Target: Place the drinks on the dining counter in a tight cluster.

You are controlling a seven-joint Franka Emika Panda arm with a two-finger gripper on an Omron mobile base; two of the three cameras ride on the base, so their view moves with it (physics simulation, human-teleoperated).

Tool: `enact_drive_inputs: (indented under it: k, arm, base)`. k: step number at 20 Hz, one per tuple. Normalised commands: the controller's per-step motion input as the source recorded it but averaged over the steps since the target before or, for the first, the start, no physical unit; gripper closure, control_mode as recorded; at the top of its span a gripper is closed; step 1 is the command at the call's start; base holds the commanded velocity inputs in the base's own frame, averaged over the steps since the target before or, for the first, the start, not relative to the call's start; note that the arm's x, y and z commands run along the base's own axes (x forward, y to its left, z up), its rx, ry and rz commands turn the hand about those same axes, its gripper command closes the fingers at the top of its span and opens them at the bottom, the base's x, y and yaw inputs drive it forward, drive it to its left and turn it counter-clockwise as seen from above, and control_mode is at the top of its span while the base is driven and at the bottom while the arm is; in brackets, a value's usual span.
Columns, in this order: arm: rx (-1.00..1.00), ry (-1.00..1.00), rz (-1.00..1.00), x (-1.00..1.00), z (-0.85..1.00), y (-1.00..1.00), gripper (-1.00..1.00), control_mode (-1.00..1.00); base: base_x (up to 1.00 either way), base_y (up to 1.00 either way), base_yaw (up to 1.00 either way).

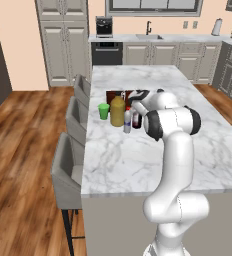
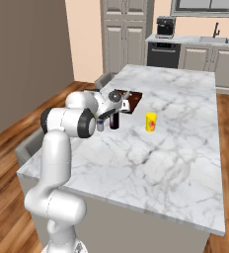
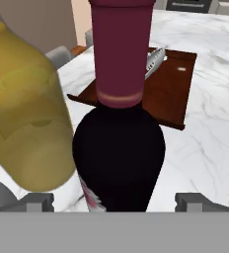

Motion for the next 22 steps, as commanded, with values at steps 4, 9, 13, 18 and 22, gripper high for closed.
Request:
enact_drive_inputs:
  k: [4,9,13,18,22]
  arm:
    - [0.00,0.00,0.00,-0.02,0.22,0.00,-1.00,-1.00]
    - [0.00,0.03,-0.05,-0.14,0.14,-0.09,-1.00,-1.00]
    - [0.00,0.06,-0.13,-0.14,0.09,-0.27,-1.00,-1.00]
    - [0.00,0.03,-0.17,-0.02,0.12,-0.35,-1.00,-1.00]
    - [-0.04,0.01,-0.12,0.01,0.18,-0.40,-1.00,-1.00]
  base:
    - [0.00,0.00,0.00]
    - [0.00,0.00,0.00]
    - [0.00,0.00,0.00]
    - [0.00,0.00,0.00]
    - [0.00,0.00,0.00]
